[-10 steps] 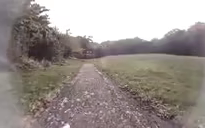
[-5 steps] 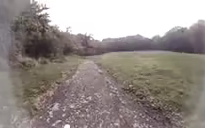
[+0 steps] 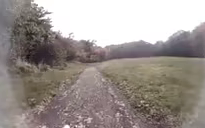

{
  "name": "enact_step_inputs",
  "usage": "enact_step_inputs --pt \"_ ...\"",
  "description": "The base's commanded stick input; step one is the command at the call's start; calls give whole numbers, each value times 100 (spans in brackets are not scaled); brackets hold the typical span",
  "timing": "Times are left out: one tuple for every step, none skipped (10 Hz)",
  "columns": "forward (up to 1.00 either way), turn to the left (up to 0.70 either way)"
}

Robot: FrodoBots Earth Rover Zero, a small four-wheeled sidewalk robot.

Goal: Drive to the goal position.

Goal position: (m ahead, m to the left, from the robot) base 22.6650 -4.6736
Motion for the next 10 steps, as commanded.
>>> enact_step_inputs --pt "85 0" --pt "85 0" --pt "85 0" --pt "85 0" --pt "85 0" --pt "85 0" --pt "85 0" --pt "85 0" --pt "85 10" --pt "85 31"
